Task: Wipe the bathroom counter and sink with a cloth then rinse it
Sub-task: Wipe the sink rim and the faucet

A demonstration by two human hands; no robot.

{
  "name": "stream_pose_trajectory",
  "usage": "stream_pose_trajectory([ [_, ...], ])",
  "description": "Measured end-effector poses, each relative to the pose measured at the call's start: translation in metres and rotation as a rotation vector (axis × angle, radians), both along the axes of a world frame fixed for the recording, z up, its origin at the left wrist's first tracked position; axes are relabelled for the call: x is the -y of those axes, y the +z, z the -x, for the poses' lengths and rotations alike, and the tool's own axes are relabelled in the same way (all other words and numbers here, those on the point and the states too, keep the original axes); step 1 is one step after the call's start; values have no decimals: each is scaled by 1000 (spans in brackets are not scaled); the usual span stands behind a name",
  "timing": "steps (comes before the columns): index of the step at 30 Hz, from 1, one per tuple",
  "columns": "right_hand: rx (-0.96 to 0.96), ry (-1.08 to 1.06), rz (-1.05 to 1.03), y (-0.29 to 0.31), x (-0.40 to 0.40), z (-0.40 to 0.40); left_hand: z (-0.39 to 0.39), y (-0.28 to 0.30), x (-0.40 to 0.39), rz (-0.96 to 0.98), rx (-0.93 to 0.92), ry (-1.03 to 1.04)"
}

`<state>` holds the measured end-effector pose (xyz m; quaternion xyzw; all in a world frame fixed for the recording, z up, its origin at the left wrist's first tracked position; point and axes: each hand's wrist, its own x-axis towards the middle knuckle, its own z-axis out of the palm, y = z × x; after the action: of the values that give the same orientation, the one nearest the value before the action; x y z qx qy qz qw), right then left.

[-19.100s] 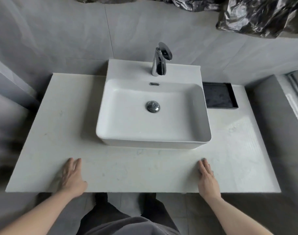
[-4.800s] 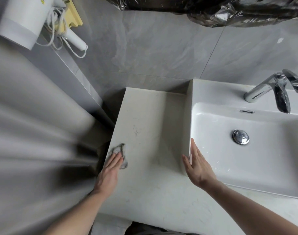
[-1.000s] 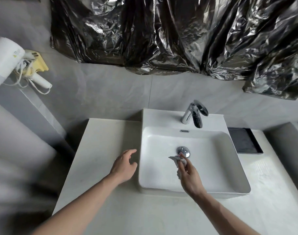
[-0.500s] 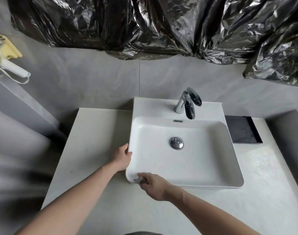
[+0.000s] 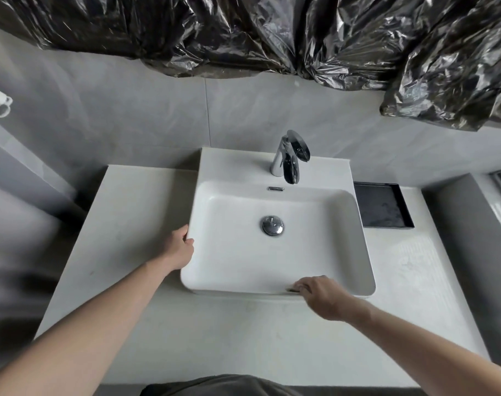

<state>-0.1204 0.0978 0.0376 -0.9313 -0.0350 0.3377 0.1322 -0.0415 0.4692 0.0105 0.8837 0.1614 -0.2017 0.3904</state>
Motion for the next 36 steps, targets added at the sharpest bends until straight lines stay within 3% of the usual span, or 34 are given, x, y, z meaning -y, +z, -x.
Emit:
stream_pose_trajectory([
  [5,4,-80,-123,-5,-1,-18,1,-1,3,-14,-11,22],
  [12,171,-26,-415,-15,-137,-49,0,-3,2,-30,-19,23],
  [18,-4,169,-328,-41,-153,-33,-6,-7,-6,-12,-8,-29],
  [22,-46,89,-238,-27,-106,-18,-5,-6,-5,76,18,-31],
  [28,-29,55,80,-2,-11,-7,-4,-2,-1,45,18,-11],
  [36,-50,258,348,33,85,-9,-1,0,9,-6,40,56],
])
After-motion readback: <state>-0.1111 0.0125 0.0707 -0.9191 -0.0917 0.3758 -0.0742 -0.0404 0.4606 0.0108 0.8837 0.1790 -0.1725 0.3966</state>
